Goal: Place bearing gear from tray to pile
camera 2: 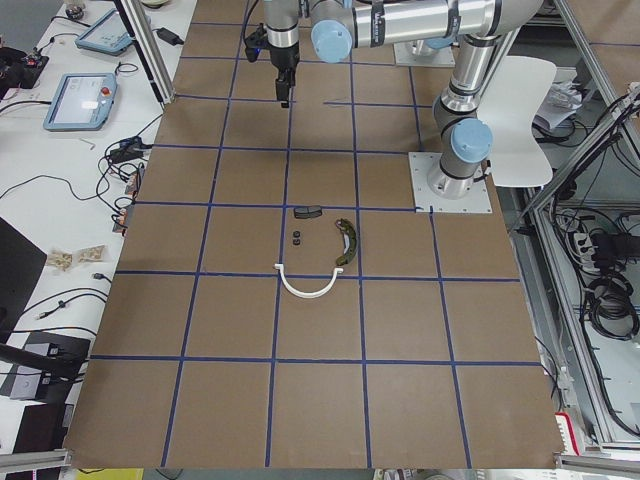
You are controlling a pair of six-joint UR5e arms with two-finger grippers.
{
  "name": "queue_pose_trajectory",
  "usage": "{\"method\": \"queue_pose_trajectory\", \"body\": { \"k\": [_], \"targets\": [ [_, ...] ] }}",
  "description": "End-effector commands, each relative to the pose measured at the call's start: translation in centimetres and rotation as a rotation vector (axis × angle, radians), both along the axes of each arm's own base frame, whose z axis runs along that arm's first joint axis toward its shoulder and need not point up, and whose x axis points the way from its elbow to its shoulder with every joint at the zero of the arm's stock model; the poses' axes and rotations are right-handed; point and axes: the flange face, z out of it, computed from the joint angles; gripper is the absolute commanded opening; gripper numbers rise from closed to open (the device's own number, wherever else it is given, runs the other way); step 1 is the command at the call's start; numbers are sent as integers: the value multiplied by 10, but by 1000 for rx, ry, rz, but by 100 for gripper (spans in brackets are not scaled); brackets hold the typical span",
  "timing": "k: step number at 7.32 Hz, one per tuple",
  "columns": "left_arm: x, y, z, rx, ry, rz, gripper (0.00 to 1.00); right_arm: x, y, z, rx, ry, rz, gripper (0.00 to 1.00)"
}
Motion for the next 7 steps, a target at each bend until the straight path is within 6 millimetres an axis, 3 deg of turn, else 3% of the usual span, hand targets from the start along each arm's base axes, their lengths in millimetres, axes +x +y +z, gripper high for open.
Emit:
{"method": "queue_pose_trajectory", "body": {
  "k": [1, 3, 7],
  "targets": [
    [-19, 28, 1, 11, 3, -23, 100, 1, 0, 4, -12, -1, 4, 100],
    [2, 36, 0, 37, -11, 8, 100, 1, -1, 5, -14, 0, 4, 100],
    [0, 57, 12, 18, 5, 21, 100, 1, -1, 5, -17, 0, 4, 100]
  ]
}}
